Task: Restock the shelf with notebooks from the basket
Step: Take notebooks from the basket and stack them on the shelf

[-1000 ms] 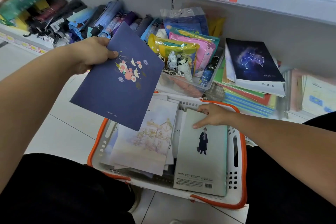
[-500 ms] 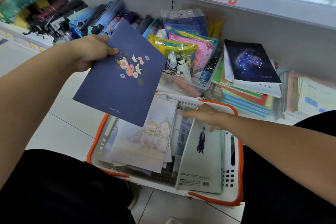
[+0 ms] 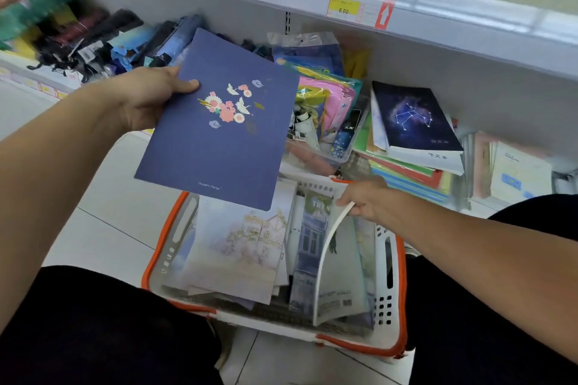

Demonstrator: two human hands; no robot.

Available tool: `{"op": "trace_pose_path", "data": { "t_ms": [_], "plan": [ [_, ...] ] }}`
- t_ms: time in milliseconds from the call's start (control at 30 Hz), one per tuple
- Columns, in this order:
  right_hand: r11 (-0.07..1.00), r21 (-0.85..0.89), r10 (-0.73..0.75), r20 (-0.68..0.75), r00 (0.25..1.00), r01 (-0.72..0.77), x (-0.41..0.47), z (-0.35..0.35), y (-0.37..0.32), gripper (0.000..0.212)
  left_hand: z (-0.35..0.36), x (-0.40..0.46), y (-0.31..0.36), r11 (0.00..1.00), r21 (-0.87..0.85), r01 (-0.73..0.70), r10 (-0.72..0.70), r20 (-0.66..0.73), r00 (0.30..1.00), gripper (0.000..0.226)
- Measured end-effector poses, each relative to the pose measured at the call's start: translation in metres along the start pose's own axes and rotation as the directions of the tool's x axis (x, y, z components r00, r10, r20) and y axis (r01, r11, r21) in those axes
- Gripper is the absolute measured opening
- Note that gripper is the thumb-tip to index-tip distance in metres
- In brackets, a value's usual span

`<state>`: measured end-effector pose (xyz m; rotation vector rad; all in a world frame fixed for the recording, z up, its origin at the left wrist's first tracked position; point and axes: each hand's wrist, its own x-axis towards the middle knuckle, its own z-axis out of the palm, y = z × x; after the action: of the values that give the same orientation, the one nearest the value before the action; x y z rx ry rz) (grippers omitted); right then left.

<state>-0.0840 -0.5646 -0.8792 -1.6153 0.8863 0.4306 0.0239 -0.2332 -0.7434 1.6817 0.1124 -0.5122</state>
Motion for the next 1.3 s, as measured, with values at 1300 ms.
{"op": "trace_pose_path", "data": {
  "t_ms": [1300],
  "plan": [
    [0.674, 0.403, -0.737, 0.319, 0.596, 0.619, -0.12, 0.027, -0.139, 0.02, 0.046, -0.025, 0.047, 0.827, -0.357, -0.434, 0.279, -0.409, 0.869, 0.032]
  ]
}}
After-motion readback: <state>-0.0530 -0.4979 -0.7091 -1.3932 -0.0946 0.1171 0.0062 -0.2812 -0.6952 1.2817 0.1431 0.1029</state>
